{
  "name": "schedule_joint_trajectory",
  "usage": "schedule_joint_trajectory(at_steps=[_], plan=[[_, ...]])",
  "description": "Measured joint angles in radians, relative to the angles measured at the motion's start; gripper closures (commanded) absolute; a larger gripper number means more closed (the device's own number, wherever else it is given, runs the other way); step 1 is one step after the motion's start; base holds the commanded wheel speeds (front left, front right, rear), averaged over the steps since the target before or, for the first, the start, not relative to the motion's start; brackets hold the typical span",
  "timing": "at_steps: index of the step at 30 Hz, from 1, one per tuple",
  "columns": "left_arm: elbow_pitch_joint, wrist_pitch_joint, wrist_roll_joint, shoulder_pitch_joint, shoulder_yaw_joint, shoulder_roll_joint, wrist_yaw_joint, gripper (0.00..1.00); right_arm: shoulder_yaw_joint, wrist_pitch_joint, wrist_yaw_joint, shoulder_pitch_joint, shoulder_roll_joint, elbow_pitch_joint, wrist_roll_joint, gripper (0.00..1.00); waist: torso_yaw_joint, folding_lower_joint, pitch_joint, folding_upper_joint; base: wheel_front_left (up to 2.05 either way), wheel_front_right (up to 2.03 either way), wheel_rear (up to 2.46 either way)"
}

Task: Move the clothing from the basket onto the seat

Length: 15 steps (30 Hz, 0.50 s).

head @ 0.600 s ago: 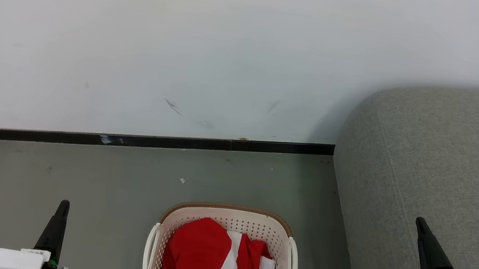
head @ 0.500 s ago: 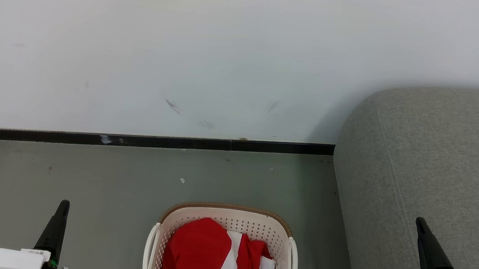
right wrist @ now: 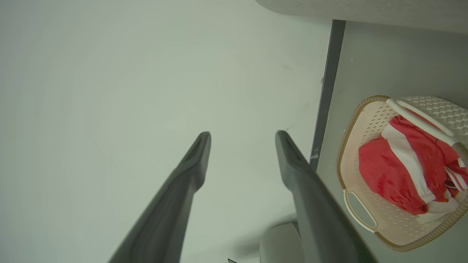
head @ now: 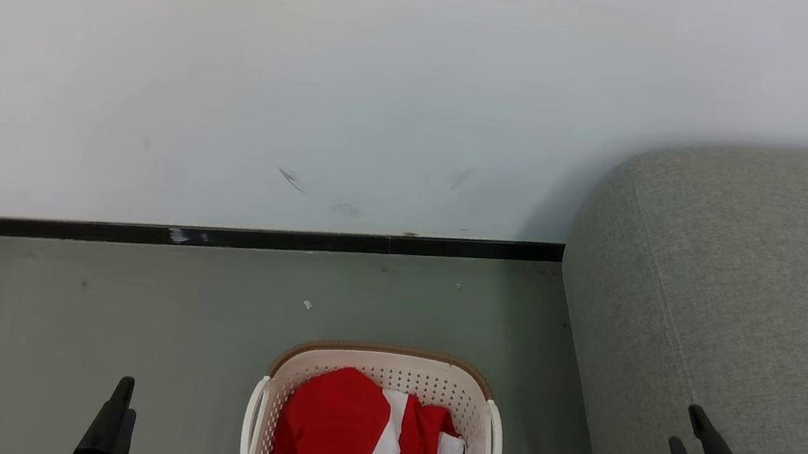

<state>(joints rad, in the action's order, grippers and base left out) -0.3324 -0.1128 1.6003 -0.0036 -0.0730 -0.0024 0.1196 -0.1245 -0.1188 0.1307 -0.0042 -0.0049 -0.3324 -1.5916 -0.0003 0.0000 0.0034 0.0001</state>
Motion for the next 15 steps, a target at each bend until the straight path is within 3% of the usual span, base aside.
schedule_joint_trajectory(at_steps=[15], plan=[[0.015,0.046,-0.002,0.0,0.054,0.004,0.0,0.0,0.006,0.045,0.0,0.0,-0.003,0.049,0.016,0.0,-0.001,0.0003,0.0,0.0,0.0,0.0,0.0]])
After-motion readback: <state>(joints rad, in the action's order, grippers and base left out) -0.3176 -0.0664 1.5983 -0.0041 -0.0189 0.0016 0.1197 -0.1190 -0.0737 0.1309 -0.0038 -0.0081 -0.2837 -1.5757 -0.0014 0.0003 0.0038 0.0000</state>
